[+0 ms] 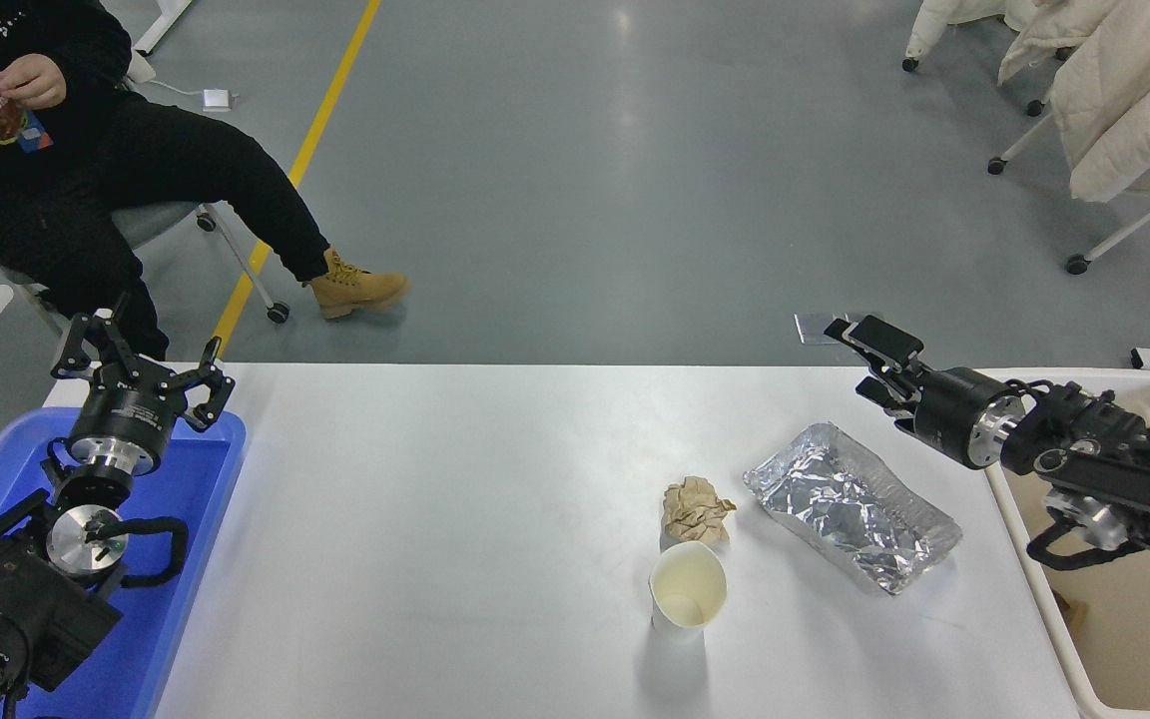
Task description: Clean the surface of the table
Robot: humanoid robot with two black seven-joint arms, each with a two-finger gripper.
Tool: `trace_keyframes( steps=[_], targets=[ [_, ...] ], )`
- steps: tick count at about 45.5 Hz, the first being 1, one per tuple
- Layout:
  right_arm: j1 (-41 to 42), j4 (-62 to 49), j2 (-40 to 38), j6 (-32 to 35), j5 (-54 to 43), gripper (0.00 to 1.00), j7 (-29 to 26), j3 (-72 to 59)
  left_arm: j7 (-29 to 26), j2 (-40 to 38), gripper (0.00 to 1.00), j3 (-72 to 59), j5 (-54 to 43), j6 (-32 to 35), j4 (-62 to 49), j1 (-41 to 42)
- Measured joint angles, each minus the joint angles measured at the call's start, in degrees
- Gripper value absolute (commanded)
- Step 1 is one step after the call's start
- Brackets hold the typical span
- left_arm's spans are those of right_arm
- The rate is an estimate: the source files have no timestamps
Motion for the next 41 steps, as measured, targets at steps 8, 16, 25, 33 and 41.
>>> trace_keyframes(
  steps=[8, 16, 25, 33, 41],
  targets=[
    [1.0, 1.7, -2.0, 1.0, -0.4, 1.00, -1.1, -1.3, 0.0, 0.0, 1.00, 0.0, 0.0, 0.0, 0.0, 0.0],
    [1.5, 2.6, -2.8, 1.5, -0.5, 1.00, -1.6, -2.2, 0.0, 0.0, 1.00, 0.0, 0.0, 0.0, 0.0, 0.0],
    [1.8, 2.9, -3.4, 2.1, -0.6, 1.00, -1.9, -2.6, 0.0, 0.0, 1.00, 0.0, 0.0, 0.0, 0.0, 0.1],
    [2.6, 3.0, -3.8, 2.7, -0.6, 1.00, -1.9, -2.8, 0.0, 0.0, 1.00, 0.0, 0.0, 0.0, 0.0, 0.1],
    [3.6, 3.1, -4.3, 3.0, -0.7, 1.00, -2.0, -2.9, 0.0, 0.0, 1.00, 0.0, 0.0, 0.0, 0.0, 0.1]
  ],
)
